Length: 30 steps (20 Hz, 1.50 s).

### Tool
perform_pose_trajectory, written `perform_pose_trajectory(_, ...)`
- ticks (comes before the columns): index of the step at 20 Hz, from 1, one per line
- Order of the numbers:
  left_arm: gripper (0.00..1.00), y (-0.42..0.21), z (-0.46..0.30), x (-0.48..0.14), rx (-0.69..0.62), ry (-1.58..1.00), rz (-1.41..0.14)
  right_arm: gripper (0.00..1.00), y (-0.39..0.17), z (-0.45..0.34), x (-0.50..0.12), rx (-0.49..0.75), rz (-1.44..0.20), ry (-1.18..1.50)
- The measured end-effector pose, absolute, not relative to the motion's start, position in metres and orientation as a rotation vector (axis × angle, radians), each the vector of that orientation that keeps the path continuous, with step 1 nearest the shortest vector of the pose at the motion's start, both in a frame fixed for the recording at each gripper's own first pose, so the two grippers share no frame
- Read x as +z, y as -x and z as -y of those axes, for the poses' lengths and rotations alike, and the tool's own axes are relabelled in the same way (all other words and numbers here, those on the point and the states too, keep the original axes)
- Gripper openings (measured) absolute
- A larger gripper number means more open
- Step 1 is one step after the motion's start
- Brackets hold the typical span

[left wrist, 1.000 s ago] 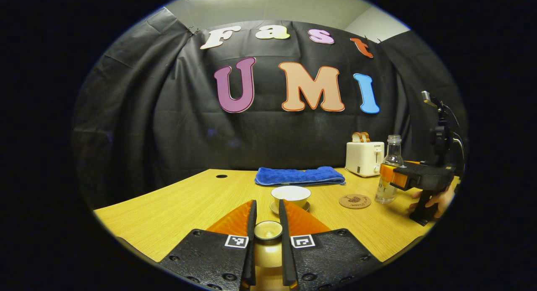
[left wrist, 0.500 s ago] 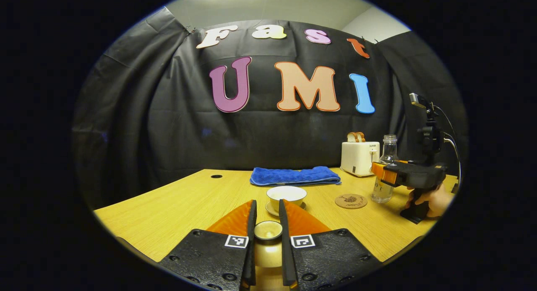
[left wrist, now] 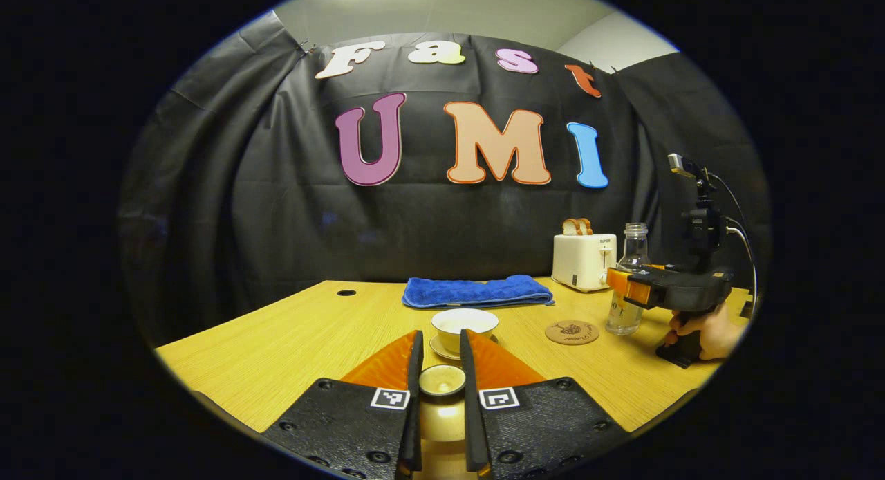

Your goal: Open the teacup lid with one hand, grasp the water bottle and pour water into the teacup with the other hand; after pouring, place the water bottle on the coaster and then close the teacup lid.

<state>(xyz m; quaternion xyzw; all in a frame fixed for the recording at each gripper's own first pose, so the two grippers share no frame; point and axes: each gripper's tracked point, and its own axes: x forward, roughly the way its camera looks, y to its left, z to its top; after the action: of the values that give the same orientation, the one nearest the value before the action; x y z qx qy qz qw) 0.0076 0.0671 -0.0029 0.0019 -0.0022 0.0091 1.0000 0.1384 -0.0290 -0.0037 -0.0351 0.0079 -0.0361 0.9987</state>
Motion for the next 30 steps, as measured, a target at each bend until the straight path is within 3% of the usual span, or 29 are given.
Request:
perform_pose_trajectory(11,0.22,-0.011,-0.115,-0.005,0.05,0.0,-0.004,0.7,-0.154,-0.072,-0.016,0.127,-0.101,0.679)
perform_pose_trajectory(18,0.24,-0.013,-0.131,-0.004,0.051,0.001,-0.002,0.71,-0.155,-0.118,-0.027,0.19,-0.078,1.213)
perform_pose_trajectory(30,0.22,-0.01,-0.144,-0.006,0.071,0.001,-0.003,0.71,-0.147,-0.149,-0.029,0.242,0.009,1.615)
